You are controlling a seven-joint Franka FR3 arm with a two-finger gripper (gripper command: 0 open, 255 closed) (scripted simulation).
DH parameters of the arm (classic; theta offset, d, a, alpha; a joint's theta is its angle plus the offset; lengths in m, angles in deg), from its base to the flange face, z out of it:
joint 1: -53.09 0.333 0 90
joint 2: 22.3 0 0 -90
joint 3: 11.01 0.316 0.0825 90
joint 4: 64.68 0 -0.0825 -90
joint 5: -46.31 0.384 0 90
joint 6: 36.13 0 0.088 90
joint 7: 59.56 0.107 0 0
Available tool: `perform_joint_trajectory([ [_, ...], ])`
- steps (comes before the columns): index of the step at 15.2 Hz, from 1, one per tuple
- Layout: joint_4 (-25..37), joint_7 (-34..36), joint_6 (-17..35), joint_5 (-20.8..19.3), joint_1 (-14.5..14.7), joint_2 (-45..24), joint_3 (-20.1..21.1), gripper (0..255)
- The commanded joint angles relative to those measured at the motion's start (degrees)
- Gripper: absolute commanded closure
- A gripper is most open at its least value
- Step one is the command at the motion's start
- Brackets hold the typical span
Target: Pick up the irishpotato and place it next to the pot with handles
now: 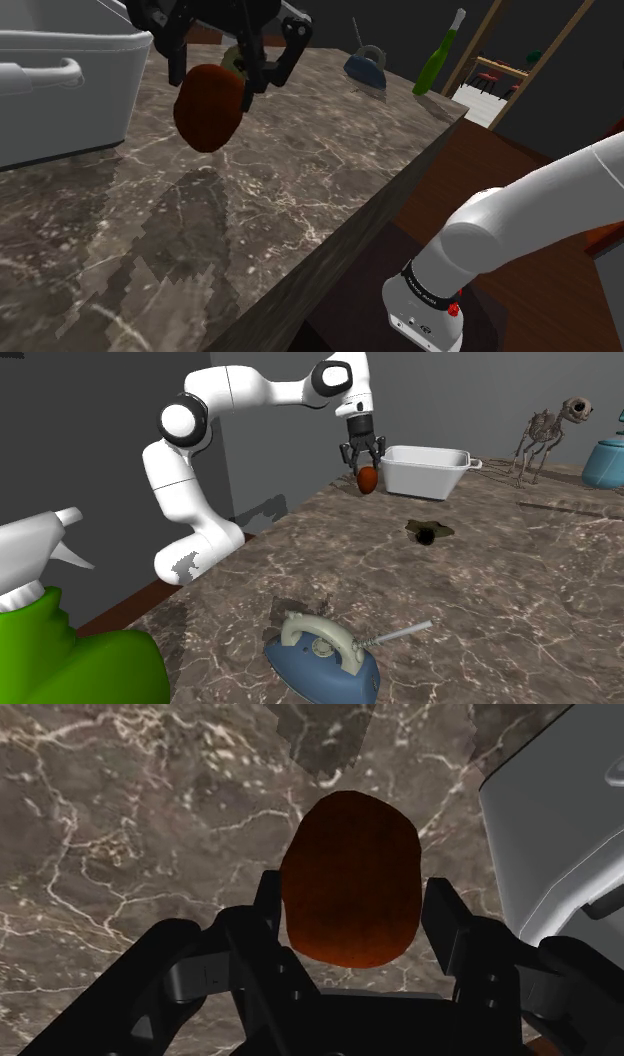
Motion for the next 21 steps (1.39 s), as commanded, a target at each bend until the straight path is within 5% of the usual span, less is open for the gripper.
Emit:
perform_joint_trajectory([
  [1, -4.4, -0.3, -0.5, 3.3, 0.9, -1.2, -0.8, 255],
  [3, -4.4, -0.1, -0.5, 3.0, 1.5, -1.4, -1.1, 255],
  [4, -2.3, 0.3, -1.6, 2.2, 0.8, -2.7, -0.3, 0],
  [8, 1.6, 2.4, -3.1, 0.1, -0.5, -5.9, 2.7, 0],
  [9, -4.4, -0.1, -0.5, 3.1, 1.4, -1.4, -1.1, 0],
  [13, 5.3, 1.6, -8.0, 1.0, 0.3, -4.4, 0.7, 0],
  [21, 5.3, 1.6, -8.0, 1.0, 0.3, -4.4, 0.7, 0],
])
